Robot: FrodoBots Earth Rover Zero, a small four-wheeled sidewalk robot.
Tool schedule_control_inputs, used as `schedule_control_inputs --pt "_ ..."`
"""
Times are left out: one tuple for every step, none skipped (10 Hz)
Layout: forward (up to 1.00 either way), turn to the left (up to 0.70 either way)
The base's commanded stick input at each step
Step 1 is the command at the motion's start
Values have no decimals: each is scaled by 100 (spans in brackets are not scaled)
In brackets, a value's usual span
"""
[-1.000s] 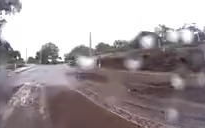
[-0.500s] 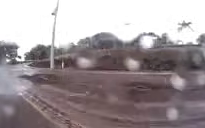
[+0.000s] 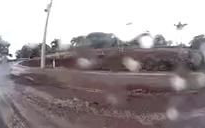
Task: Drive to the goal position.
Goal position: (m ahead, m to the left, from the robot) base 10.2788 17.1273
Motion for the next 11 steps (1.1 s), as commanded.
schedule_control_inputs --pt "85 27" --pt "85 27" --pt "85 27" --pt "85 27" --pt "60 32" --pt "0 45" --pt "0 45" --pt "0 45" --pt "0 45" --pt "0 45" --pt "0 45"
